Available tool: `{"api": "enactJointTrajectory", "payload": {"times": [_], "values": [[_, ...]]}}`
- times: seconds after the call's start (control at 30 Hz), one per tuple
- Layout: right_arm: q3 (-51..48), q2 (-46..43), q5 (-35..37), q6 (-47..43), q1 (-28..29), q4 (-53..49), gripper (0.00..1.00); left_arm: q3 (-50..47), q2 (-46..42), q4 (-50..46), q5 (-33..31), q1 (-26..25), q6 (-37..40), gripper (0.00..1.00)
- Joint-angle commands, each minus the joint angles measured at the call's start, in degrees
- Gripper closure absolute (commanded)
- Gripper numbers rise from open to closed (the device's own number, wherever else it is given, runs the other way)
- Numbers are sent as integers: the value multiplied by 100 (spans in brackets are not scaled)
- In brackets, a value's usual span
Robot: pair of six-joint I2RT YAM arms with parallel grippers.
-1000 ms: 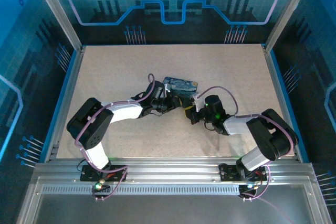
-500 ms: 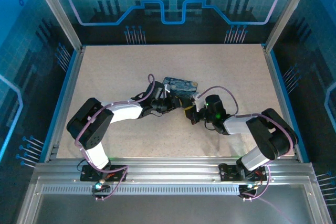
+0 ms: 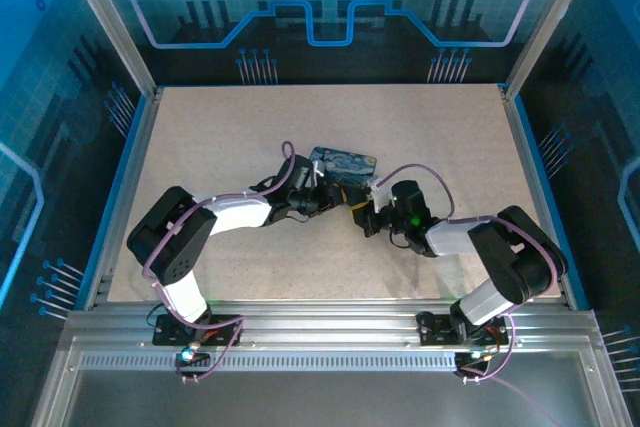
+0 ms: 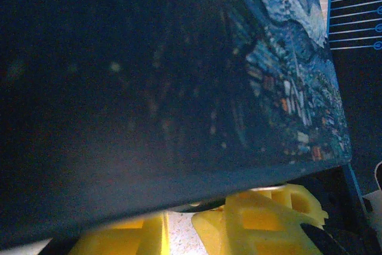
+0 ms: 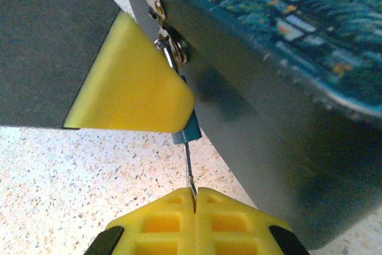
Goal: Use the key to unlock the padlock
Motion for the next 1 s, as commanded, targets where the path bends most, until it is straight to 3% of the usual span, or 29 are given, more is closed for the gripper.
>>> {"api": "enactJointTrajectory", "payload": {"times": [0.0, 0.97], "values": [[258, 103, -178, -106, -94, 466, 100, -74, -232, 68, 230, -67, -47, 78], [818, 261, -523, -134, -220, 629, 99, 19, -115, 30, 239, -130, -3, 78]]}}
